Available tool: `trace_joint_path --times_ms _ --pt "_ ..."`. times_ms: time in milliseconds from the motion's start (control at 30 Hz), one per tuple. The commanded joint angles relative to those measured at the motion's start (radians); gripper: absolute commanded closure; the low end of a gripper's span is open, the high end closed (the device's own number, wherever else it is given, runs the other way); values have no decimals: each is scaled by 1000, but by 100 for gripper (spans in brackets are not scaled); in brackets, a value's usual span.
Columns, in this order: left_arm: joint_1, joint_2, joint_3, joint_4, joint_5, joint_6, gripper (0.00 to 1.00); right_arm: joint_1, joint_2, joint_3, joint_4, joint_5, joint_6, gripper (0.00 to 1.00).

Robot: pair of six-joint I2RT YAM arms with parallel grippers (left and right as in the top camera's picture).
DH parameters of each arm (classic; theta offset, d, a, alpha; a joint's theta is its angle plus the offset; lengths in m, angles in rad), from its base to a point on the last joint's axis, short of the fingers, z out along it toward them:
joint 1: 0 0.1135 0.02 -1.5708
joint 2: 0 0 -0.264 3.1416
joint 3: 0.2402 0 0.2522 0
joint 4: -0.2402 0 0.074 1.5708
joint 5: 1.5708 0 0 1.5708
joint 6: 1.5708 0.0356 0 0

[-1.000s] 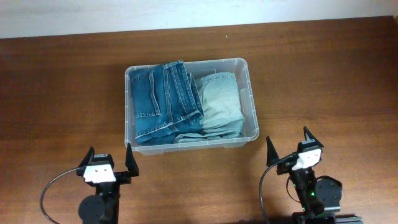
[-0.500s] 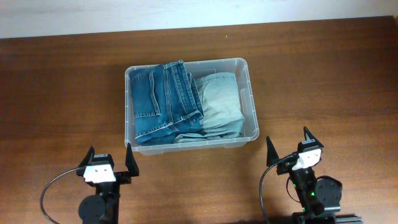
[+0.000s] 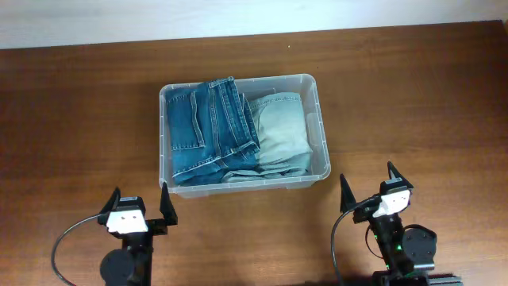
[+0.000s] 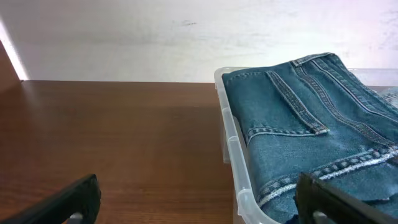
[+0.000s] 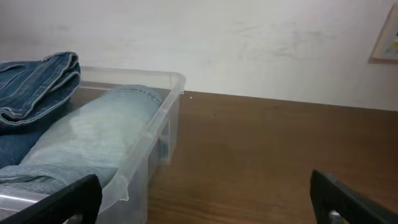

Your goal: Pack container

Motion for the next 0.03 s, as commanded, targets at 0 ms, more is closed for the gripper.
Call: trace_joint_path --times_ms 0 --pt "-5 -11 -9 4 -10 16 0 -8 -8 -5 -5 -13 4 2"
